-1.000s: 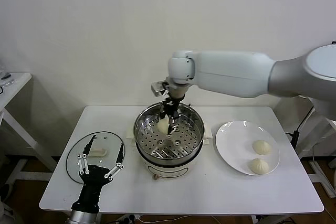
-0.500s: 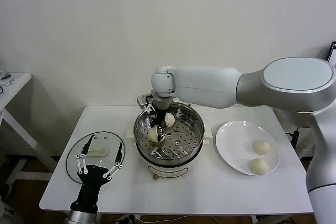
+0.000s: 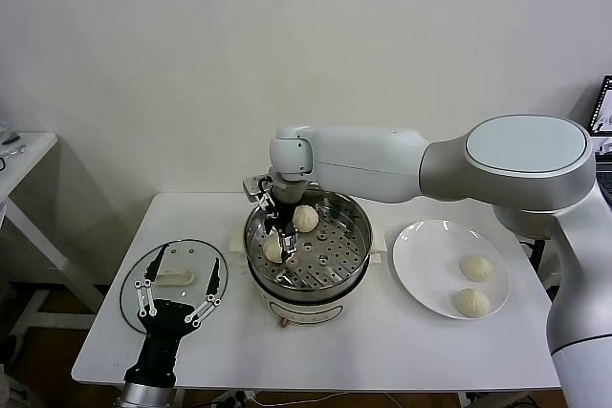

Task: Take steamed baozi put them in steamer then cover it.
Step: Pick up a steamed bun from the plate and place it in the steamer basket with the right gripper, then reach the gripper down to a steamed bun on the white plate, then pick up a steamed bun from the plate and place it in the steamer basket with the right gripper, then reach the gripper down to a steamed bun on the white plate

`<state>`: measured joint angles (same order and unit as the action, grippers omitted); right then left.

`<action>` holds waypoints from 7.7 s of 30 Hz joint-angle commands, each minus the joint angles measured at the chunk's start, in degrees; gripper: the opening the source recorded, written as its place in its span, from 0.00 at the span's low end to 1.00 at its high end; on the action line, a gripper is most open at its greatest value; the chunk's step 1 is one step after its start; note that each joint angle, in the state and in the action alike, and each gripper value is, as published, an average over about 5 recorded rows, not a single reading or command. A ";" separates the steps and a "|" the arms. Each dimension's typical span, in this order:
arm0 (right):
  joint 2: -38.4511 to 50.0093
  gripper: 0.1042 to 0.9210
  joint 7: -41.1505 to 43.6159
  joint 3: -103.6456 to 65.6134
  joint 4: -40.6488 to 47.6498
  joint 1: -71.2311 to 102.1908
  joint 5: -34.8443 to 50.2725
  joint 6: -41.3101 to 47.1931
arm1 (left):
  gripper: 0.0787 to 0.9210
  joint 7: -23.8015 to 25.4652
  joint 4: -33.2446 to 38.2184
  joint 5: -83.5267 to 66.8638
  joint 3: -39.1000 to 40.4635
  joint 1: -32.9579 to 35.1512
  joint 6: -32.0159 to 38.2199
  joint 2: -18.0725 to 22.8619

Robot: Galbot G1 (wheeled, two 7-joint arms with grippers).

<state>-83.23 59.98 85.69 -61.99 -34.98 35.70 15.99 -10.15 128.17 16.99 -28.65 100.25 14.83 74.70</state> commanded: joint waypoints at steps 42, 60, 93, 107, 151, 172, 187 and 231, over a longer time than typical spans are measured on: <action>49.18 0.88 14.23 -22.43 -3.08 25.72 -36.60 -20.22 | 0.88 0.30 0.51 0.74 -0.56 2.06 -0.07 0.04; 46.91 0.87 14.24 -24.67 -0.77 28.42 -37.53 -20.51 | 0.88 0.22 0.39 0.90 -1.12 2.32 0.08 0.22; 39.87 0.68 13.77 -12.99 -14.63 -7.29 -28.80 -36.03 | 0.88 -0.02 1.23 0.76 -0.19 1.69 0.23 -0.34; 24.04 0.68 7.26 -13.88 -23.28 -8.11 -36.41 -49.50 | 0.88 -0.10 2.25 0.67 -0.74 2.37 0.05 -0.53; 17.30 0.75 4.81 -14.53 -23.06 7.80 -52.04 -57.24 | 0.88 -0.65 1.28 0.35 -1.15 1.68 0.77 -0.20; 36.40 0.88 14.64 -24.96 -5.71 1.65 -27.23 -24.65 | 0.88 -0.68 0.95 0.60 0.09 1.53 0.77 -0.55; 41.99 0.88 15.51 -32.05 23.73 17.48 -35.43 -23.00 | 0.88 -0.72 1.32 0.74 -0.08 1.85 0.39 -0.79; 33.53 0.75 9.97 -38.83 29.44 31.51 -42.56 -25.59 | 0.88 -1.74 1.29 1.25 -1.92 2.89 0.28 -0.19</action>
<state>-49.18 70.25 47.38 -33.28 -4.13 -6.33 -9.56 -11.85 129.52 18.30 -30.50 103.16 15.05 74.52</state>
